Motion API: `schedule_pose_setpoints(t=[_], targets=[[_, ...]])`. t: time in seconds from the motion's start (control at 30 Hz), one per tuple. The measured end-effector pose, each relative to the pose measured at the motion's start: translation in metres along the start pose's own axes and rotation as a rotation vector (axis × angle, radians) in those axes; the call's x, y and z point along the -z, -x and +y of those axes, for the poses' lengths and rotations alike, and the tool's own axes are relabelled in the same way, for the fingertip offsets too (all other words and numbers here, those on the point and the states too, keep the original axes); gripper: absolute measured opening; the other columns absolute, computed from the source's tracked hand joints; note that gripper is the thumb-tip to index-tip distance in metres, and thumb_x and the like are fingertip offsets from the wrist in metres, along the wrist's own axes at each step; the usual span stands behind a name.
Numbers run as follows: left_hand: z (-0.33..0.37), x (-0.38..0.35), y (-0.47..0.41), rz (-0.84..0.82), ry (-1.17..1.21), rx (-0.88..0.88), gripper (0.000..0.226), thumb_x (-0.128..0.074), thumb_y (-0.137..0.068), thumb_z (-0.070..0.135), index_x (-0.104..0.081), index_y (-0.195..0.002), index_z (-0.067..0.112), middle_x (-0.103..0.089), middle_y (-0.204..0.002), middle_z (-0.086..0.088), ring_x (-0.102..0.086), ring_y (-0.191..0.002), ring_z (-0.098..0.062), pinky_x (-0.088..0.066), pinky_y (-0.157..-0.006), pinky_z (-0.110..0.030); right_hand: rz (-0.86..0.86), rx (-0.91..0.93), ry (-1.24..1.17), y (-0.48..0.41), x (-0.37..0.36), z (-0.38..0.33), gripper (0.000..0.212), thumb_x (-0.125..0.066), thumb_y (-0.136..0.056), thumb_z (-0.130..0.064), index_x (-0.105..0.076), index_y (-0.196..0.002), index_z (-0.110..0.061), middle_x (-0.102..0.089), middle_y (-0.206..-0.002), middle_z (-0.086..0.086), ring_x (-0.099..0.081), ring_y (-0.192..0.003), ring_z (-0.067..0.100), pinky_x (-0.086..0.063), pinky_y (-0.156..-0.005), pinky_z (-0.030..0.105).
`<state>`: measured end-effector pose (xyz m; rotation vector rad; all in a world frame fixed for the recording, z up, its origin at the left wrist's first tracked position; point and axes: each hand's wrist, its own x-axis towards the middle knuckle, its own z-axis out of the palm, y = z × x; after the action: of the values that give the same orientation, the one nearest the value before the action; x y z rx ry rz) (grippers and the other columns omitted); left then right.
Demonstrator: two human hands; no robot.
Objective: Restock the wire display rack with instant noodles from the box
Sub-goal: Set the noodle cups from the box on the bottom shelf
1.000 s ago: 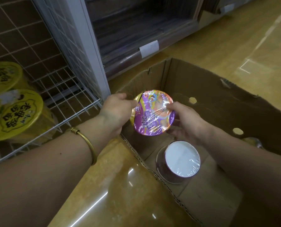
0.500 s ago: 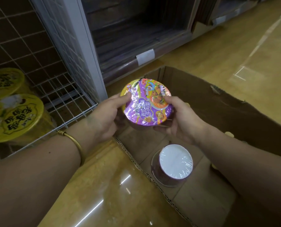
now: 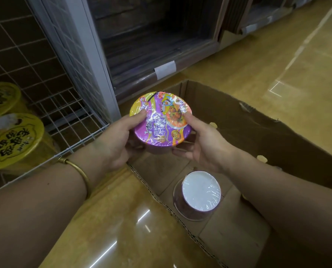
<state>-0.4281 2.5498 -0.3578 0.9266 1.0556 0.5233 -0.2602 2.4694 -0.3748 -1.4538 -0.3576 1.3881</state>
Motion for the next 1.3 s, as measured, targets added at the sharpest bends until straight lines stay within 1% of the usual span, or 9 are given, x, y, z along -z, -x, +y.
schedule_pose_setpoints(t=[0.17,0.33,0.5,0.63,0.7,0.83,1.0,1.13,1.3], targets=[[-0.001,0.001,-0.001,-0.010,-0.025,-0.011,0.042,-0.061,-0.090,0.044,-0.062,-0.119,0.014,-0.074,-0.081,-0.001,-0.070,-0.085,-0.019,-0.052,-0.086,-0.041,0.043,0.047,0.110,0.000,0.001,-0.003,0.060,-0.049,-0.089,-0.065,-0.063,-0.118,-0.014,-0.069,-0.124,0.007,-0.063,-0.118,0.027,-0.050,-0.102,0.048],[-0.002,0.002,0.000,0.012,-0.024,-0.009,0.044,-0.062,-0.089,0.044,-0.061,-0.121,0.013,-0.074,-0.081,-0.001,-0.070,-0.090,-0.022,-0.050,-0.093,-0.047,0.077,0.045,0.219,0.002,0.001,-0.002,0.076,-0.045,-0.069,-0.077,-0.060,-0.118,-0.020,-0.063,-0.132,0.007,-0.059,-0.123,0.030,-0.050,-0.101,0.051],[-0.002,0.001,0.001,0.012,-0.016,-0.006,0.041,-0.061,-0.091,0.043,-0.061,-0.120,0.014,-0.074,-0.079,0.000,-0.069,-0.089,-0.022,-0.048,-0.094,-0.048,0.224,0.057,0.307,-0.002,0.017,0.009,0.056,-0.031,-0.102,-0.056,-0.066,-0.102,-0.012,-0.070,-0.109,0.012,-0.068,-0.101,0.031,-0.057,-0.090,0.051],[-0.002,0.001,0.001,0.019,-0.008,-0.003,0.047,-0.060,-0.091,0.043,-0.059,-0.127,0.011,-0.074,-0.081,0.000,-0.068,-0.094,-0.024,-0.047,-0.097,-0.049,0.226,0.043,0.928,-0.003,0.036,0.026,0.031,-0.047,-0.098,-0.026,-0.066,-0.081,-0.007,-0.068,-0.077,0.013,-0.069,-0.075,0.031,-0.059,-0.070,0.043],[-0.002,0.001,0.000,0.019,-0.007,-0.006,0.048,-0.061,-0.091,0.043,-0.059,-0.127,0.012,-0.074,-0.081,0.000,-0.068,-0.093,-0.024,-0.047,-0.098,-0.050,0.084,0.034,1.407,0.004,0.038,0.036,0.030,-0.057,-0.092,-0.042,-0.064,-0.091,-0.013,-0.066,-0.088,0.007,-0.065,-0.083,0.027,-0.050,-0.064,0.031],[-0.002,0.001,0.000,0.027,-0.013,0.000,0.049,-0.061,-0.090,0.044,-0.059,-0.127,0.011,-0.075,-0.082,0.000,-0.070,-0.092,-0.022,-0.048,-0.096,-0.049,-0.080,-0.046,1.824,0.020,0.029,0.063,0.086,-0.069,-0.063,-0.076,-0.043,-0.126,-0.024,-0.042,-0.121,0.004,-0.042,-0.112,0.027,-0.047,-0.082,0.037],[-0.002,0.001,0.000,0.016,-0.026,-0.002,0.053,-0.060,-0.091,0.043,-0.056,-0.132,0.009,-0.074,-0.084,-0.002,-0.070,-0.086,-0.021,-0.050,-0.091,-0.046,-0.042,-0.109,1.857,0.012,0.026,0.073,0.078,-0.074,-0.064,-0.066,-0.030,-0.112,-0.024,-0.027,-0.112,0.001,-0.024,-0.099,0.024,-0.051,-0.088,0.044],[-0.001,0.000,0.000,0.017,-0.049,0.001,0.052,-0.060,-0.092,0.043,-0.056,-0.131,0.009,-0.073,-0.089,-0.003,-0.070,-0.093,-0.024,-0.051,-0.092,-0.047,-0.008,-0.062,1.680,0.003,0.029,0.045,0.081,-0.066,-0.079,-0.061,-0.035,-0.143,-0.022,-0.037,-0.135,0.010,-0.037,-0.126,0.033,-0.049,-0.095,0.046],[0.002,-0.011,-0.008,0.049,-0.061,0.013,0.041,-0.058,-0.094,0.039,-0.059,-0.126,0.013,-0.074,-0.092,-0.002,-0.069,-0.095,-0.023,-0.050,-0.094,-0.048,0.069,0.018,1.574,-0.006,0.030,0.039,0.053,-0.043,-0.097,-0.055,-0.047,-0.136,-0.021,-0.049,-0.135,0.012,-0.051,-0.121,0.035,-0.049,-0.096,0.043]])
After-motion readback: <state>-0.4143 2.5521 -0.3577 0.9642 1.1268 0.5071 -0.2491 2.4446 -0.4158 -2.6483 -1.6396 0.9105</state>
